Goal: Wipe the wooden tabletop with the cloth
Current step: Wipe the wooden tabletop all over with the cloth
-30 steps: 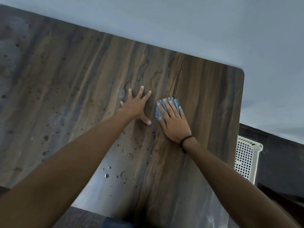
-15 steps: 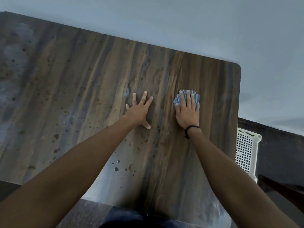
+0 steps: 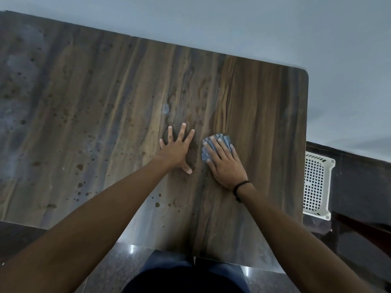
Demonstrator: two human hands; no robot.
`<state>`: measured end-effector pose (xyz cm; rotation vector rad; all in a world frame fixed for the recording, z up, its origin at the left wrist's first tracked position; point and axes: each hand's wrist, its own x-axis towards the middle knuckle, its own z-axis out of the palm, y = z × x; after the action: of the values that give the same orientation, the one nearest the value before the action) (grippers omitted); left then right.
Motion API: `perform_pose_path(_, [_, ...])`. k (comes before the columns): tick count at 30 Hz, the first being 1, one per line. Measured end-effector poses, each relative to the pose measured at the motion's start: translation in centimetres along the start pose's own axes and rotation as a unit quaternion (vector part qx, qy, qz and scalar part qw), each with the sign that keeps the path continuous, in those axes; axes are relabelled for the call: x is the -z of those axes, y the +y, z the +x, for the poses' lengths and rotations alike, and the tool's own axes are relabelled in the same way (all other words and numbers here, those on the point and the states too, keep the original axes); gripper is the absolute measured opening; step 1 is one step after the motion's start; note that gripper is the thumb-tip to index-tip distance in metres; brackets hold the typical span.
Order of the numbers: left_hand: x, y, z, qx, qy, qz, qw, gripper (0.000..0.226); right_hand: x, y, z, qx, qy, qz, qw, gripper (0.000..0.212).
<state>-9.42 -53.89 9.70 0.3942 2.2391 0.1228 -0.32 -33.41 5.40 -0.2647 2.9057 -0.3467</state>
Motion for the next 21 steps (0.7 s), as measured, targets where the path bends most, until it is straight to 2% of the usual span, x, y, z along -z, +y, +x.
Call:
perform_pose_path(1, [-0.6,-0.1,-0.5,-0.002,-0.003,0.001,1.000,0.148,0.1,1.1,-0.2,0.009,0.001,-0.003,1.000,0.056])
perform_pose_path(2, [-1.1,-0.2,-0.9,-0.003,-0.003,0.002,1.000,0.148,0.4,2.0,0.4,-0.028,0.008,0.008,1.000,0.056])
perform_pose_path(4, [-2.2,-0.4,-1.7,-0.001,0.003,0.007,1.000,0.148,1.1,2.5,2.0,-0.166,0.028,0.057,0.984,0.057])
perform_pose_path(5, [-2.5,-0.4,-1.9,0.001,0.007,0.009,1.000,0.148,1.1,1.8,2.5,-0.205,0.030,0.070,0.976,0.058])
perform_pose_path(6, [-2.7,-0.5,-2.0,0.003,0.008,0.009,1.000,0.147,0.9,0.7,2.3,-0.205,0.026,0.068,0.976,0.059])
perform_pose_path(7, [-2.8,-0.4,-2.0,0.004,0.009,0.009,1.000,0.147,0.5,-0.5,1.4,-0.165,0.022,0.059,0.984,0.059])
perform_pose_path(10, [-2.8,-0.3,-1.8,0.007,0.013,0.001,1.000,0.149,-0.6,-0.3,-3.1,0.036,-0.007,-0.001,0.999,0.057])
perform_pose_path(11, [-2.7,-0.3,-1.9,0.006,0.011,-0.001,1.000,0.149,-0.5,0.9,-3.3,0.051,-0.008,-0.009,0.999,0.057])
perform_pose_path(12, [-2.6,-0.3,-1.9,0.005,0.012,-0.003,1.000,0.148,-0.3,1.8,-2.9,0.020,-0.002,-0.009,1.000,0.056])
perform_pose_path(15, [-2.9,-0.1,-2.8,0.018,0.020,0.000,1.000,0.145,0.4,1.7,-1.1,-0.188,0.032,0.054,0.980,0.057])
perform_pose_path(16, [-3.2,-0.1,-3.3,0.026,0.026,0.001,0.999,0.146,0.1,0.5,-1.3,-0.193,0.031,0.060,0.979,0.058])
perform_pose_path(17, [-3.9,-0.1,-3.9,0.032,0.028,0.001,0.999,0.147,-0.6,-0.8,-2.3,-0.152,0.031,0.048,0.987,0.059])
perform_pose_path(20, [-6.5,-0.7,-5.8,0.040,0.017,-0.006,0.999,0.148,-2.5,-2.2,-7.9,0.069,-0.001,-0.009,0.998,0.058])
perform_pose_path(21, [-7.3,-1.0,-6.3,0.041,0.015,-0.011,0.999,0.148,-2.6,-1.2,-8.5,0.099,-0.003,-0.021,0.995,0.058])
